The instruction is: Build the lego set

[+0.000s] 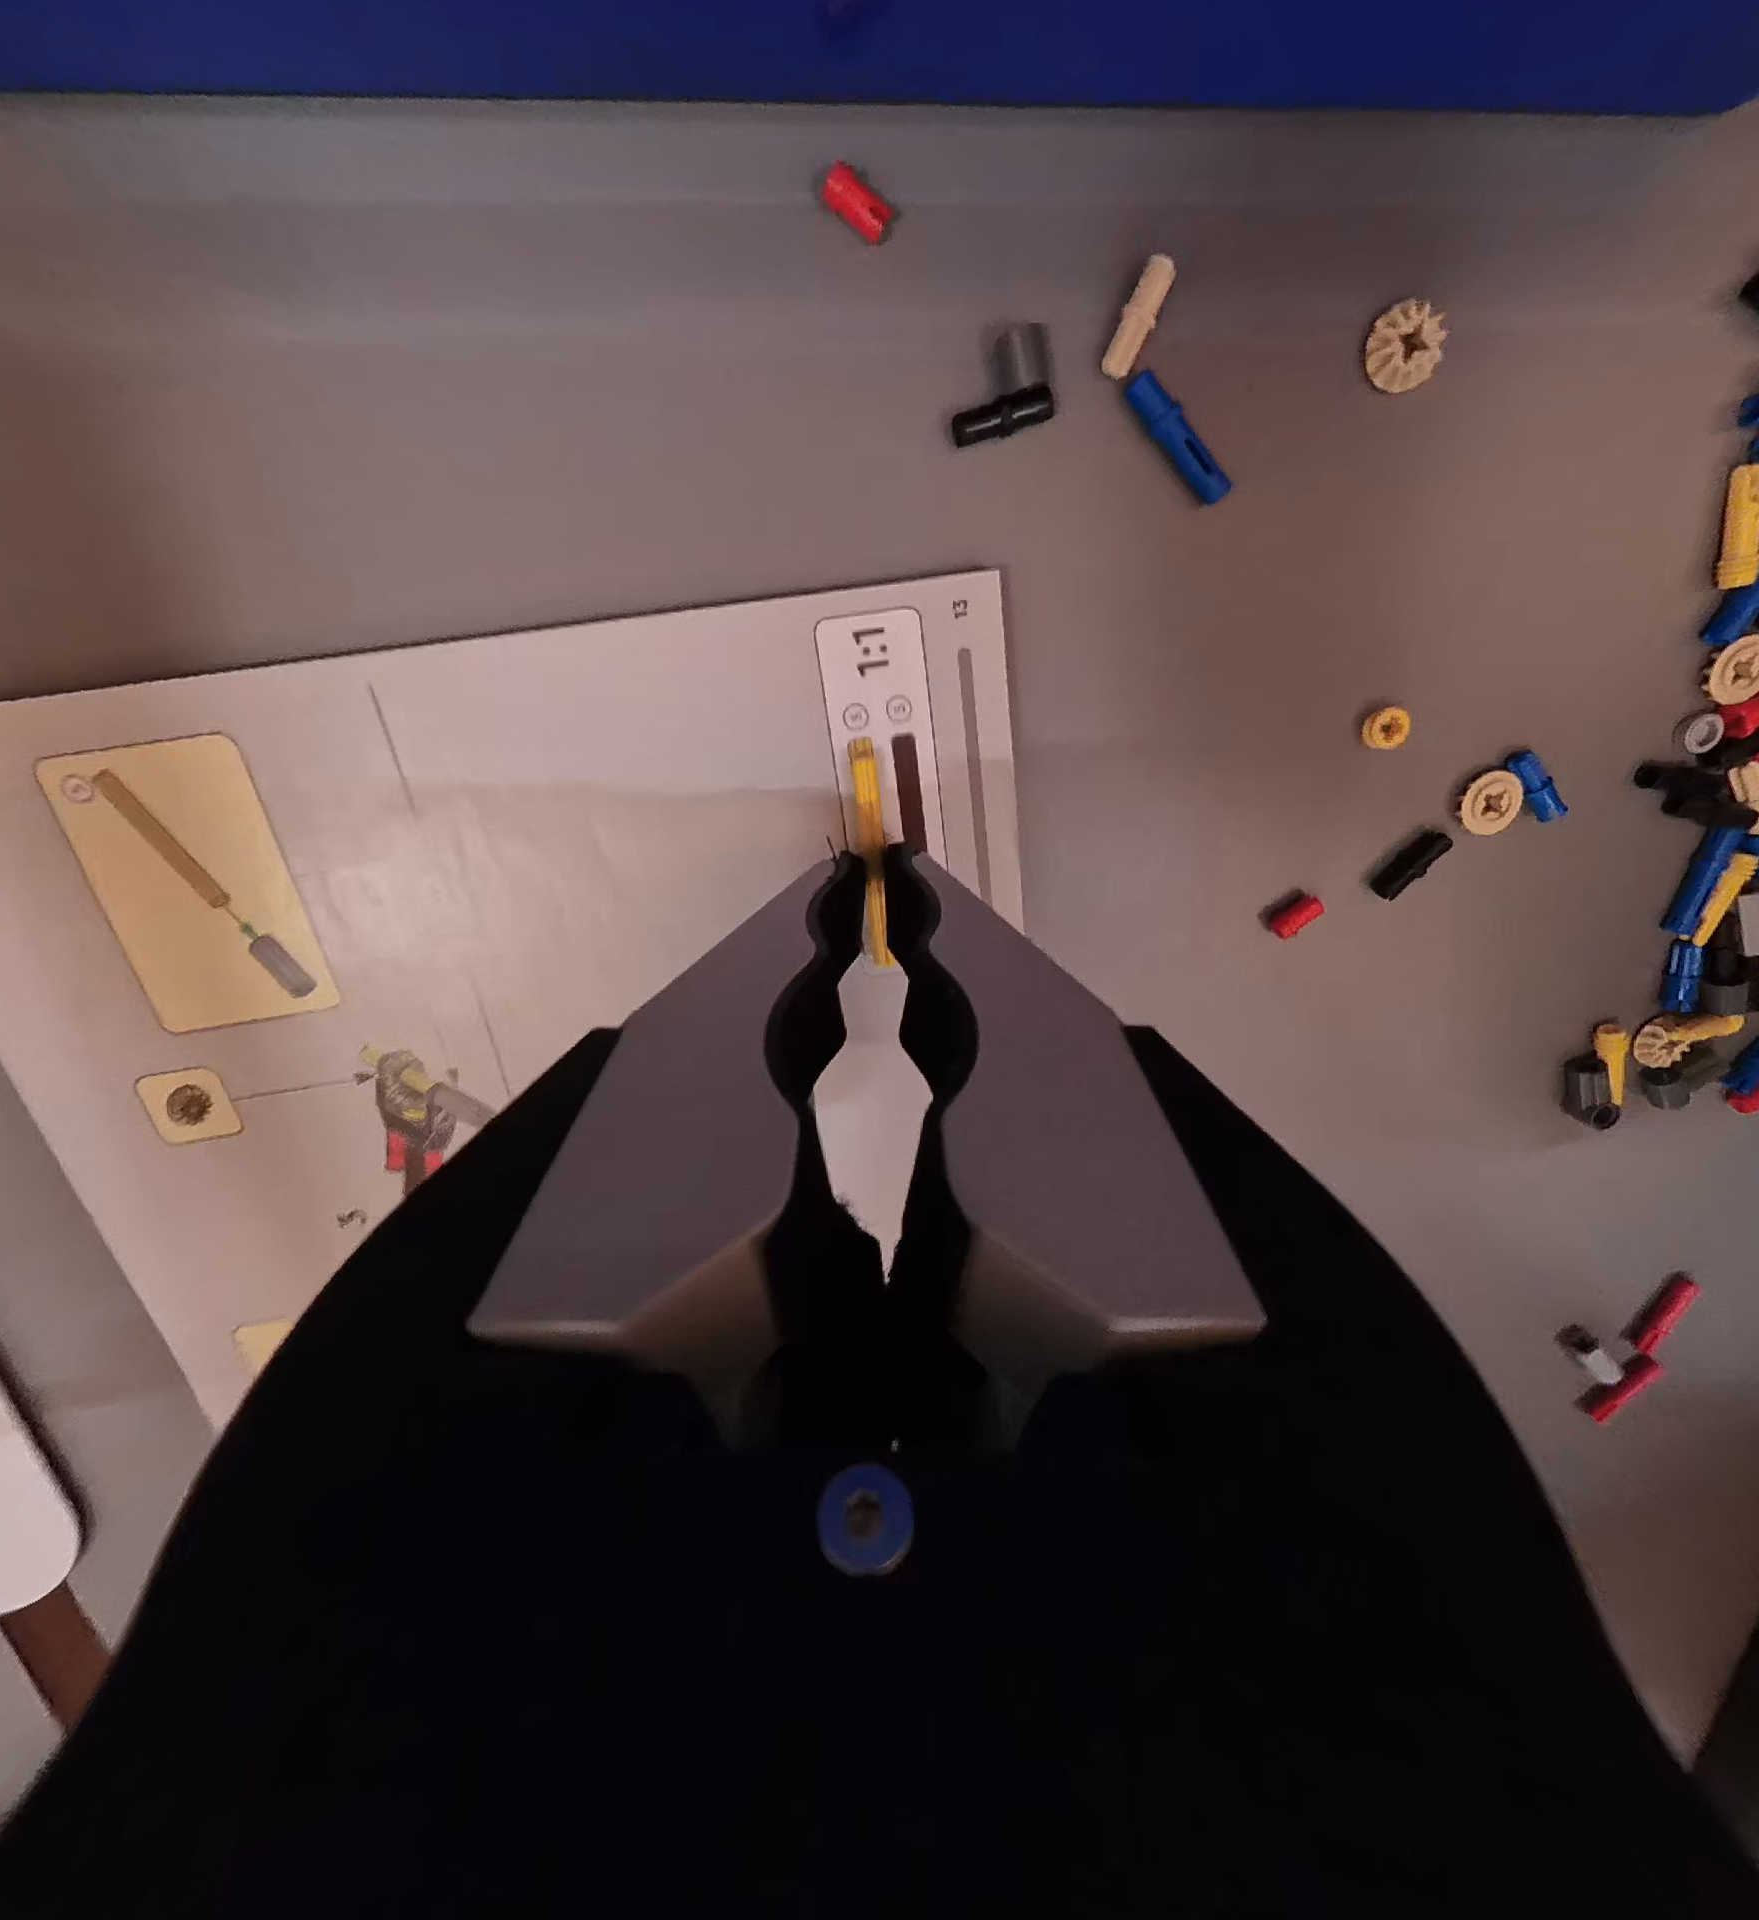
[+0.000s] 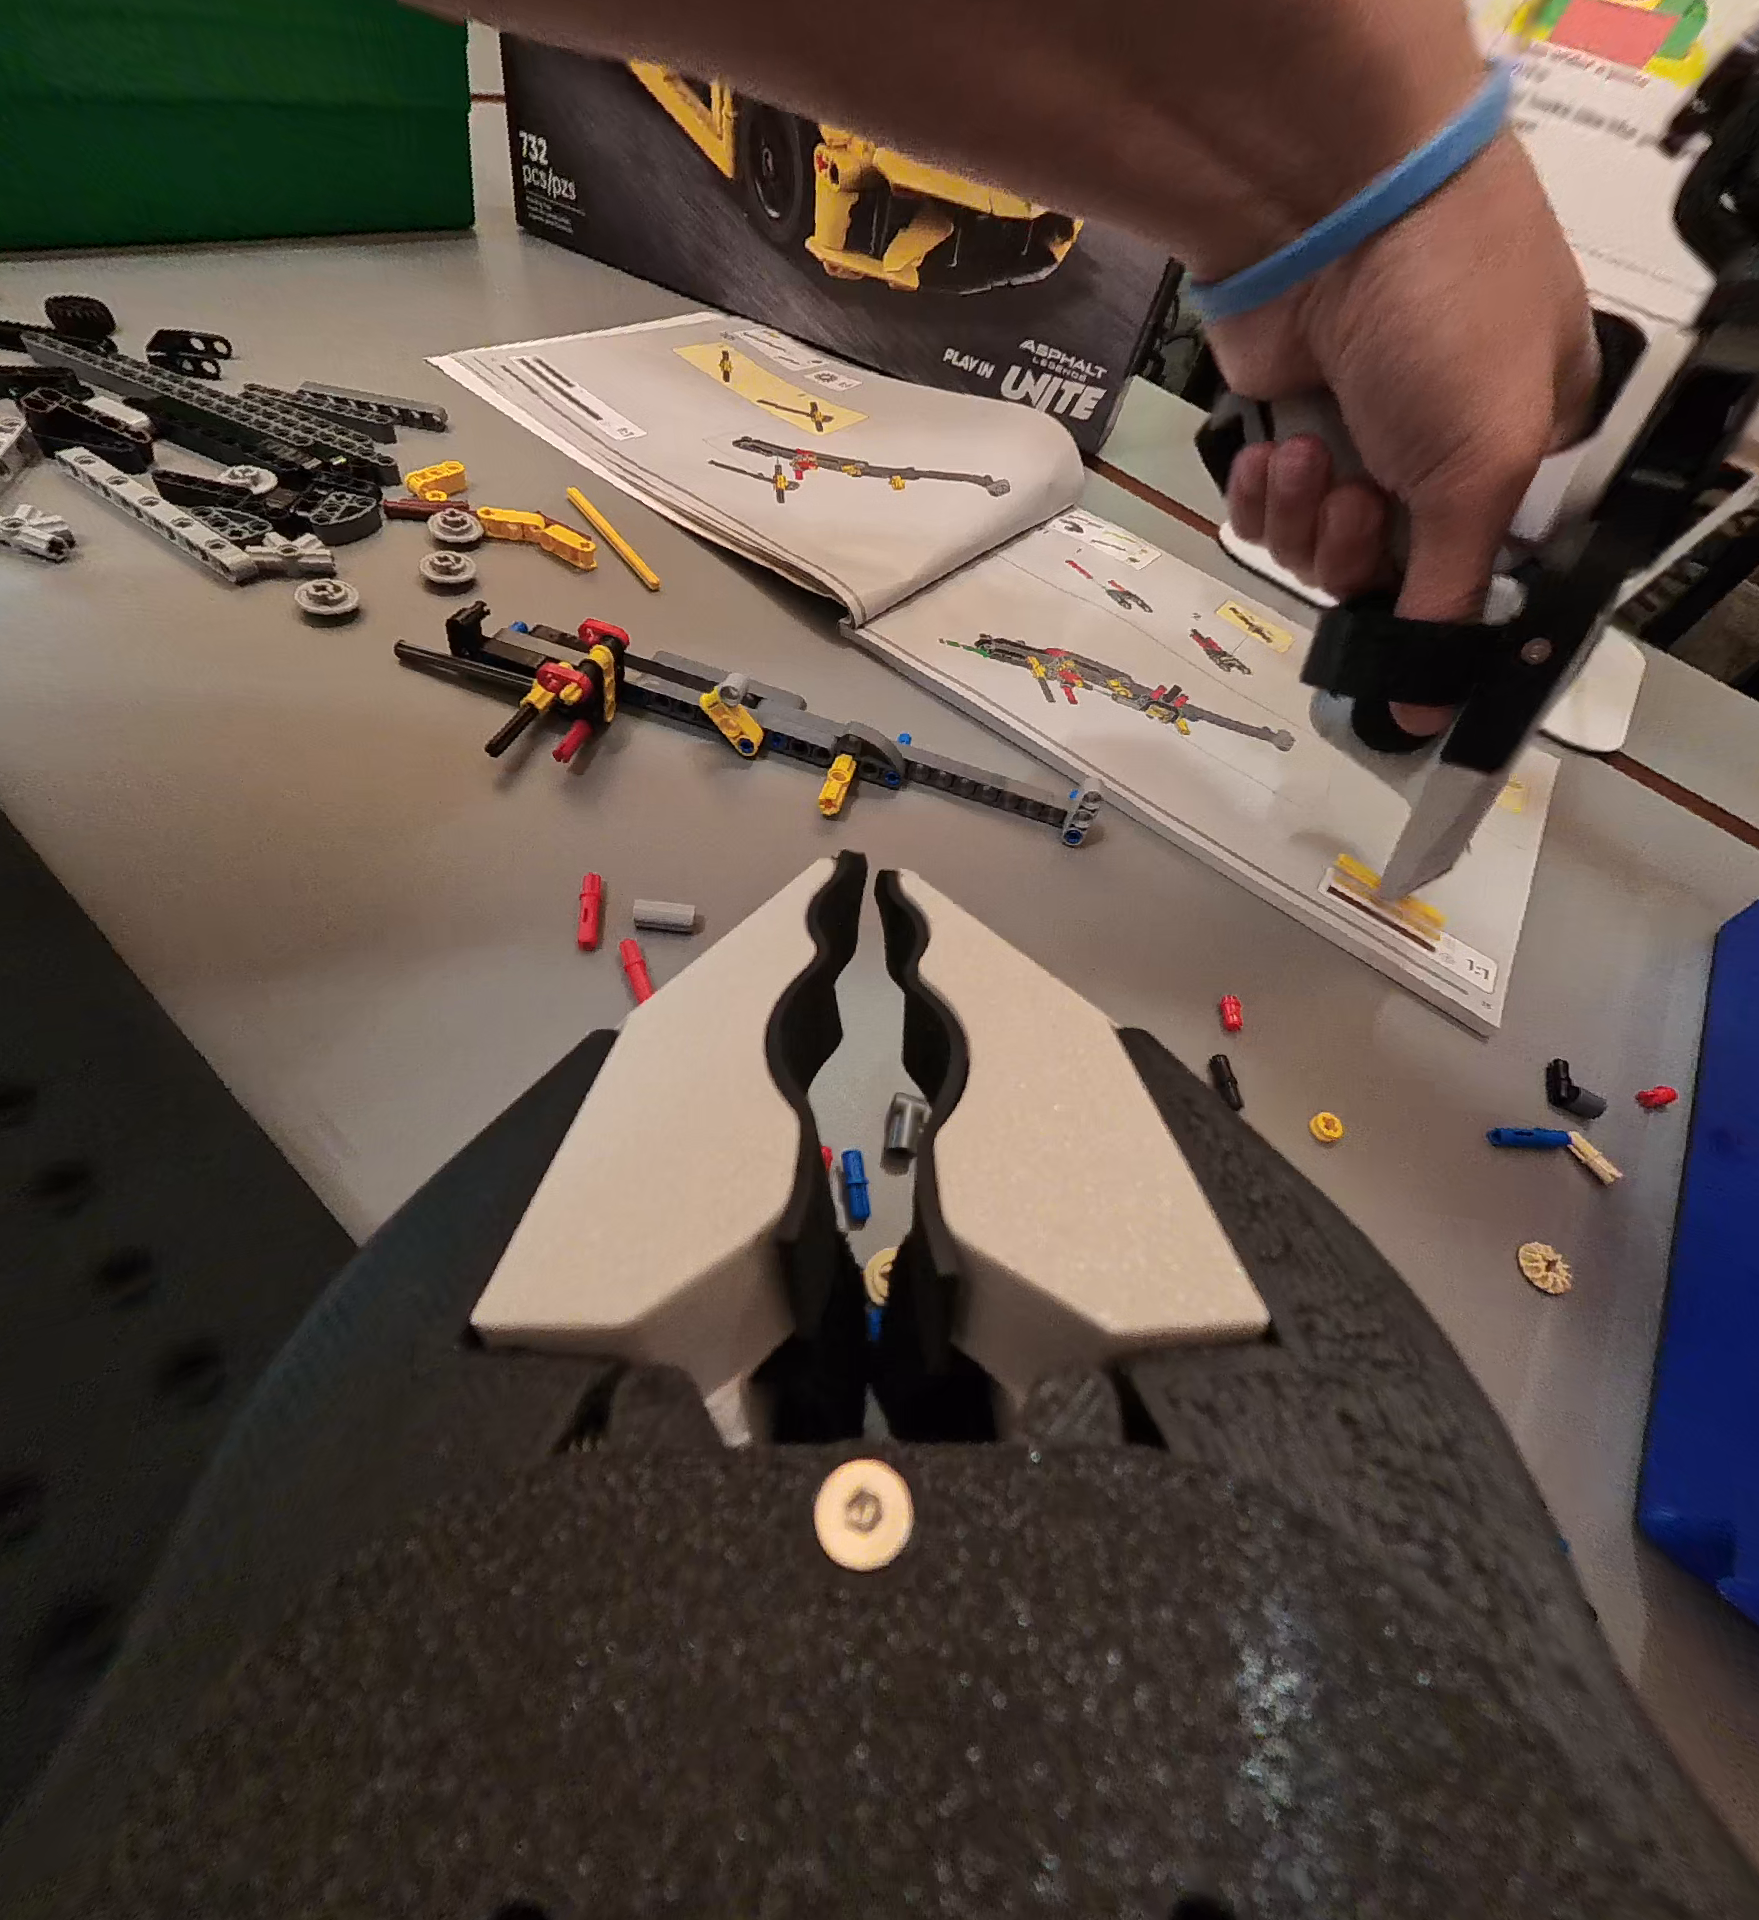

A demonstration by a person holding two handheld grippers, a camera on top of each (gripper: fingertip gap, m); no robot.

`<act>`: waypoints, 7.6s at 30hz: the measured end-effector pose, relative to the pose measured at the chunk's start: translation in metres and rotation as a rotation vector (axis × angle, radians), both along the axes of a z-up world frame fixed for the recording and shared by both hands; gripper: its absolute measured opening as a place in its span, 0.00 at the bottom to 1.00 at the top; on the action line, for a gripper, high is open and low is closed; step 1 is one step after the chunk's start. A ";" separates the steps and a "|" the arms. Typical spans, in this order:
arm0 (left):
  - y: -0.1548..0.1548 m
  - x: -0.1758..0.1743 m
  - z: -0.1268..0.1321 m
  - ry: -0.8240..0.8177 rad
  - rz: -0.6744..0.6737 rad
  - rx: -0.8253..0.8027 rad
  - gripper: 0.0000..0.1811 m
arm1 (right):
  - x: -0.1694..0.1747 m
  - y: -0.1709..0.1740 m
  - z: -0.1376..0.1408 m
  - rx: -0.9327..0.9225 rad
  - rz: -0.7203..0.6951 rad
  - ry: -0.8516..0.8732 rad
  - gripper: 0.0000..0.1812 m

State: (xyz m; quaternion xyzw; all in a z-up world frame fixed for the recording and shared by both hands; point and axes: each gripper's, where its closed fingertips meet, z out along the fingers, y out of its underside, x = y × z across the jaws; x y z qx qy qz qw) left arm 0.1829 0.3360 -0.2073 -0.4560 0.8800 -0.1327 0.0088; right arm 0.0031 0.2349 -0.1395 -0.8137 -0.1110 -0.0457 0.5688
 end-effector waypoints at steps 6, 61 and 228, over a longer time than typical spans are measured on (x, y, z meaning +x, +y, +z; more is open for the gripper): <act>-0.007 -0.085 0.068 -0.176 -0.093 -0.125 0.01 | 0.010 -0.002 0.011 0.052 -0.022 0.103 0.02; 0.061 -0.364 0.014 -0.360 0.864 -0.007 0.09 | 0.014 0.005 -0.009 -0.070 -0.031 0.171 0.02; 0.090 -0.511 0.022 -0.555 1.135 0.114 0.19 | 0.000 0.008 -0.033 -0.189 -0.001 -0.026 0.01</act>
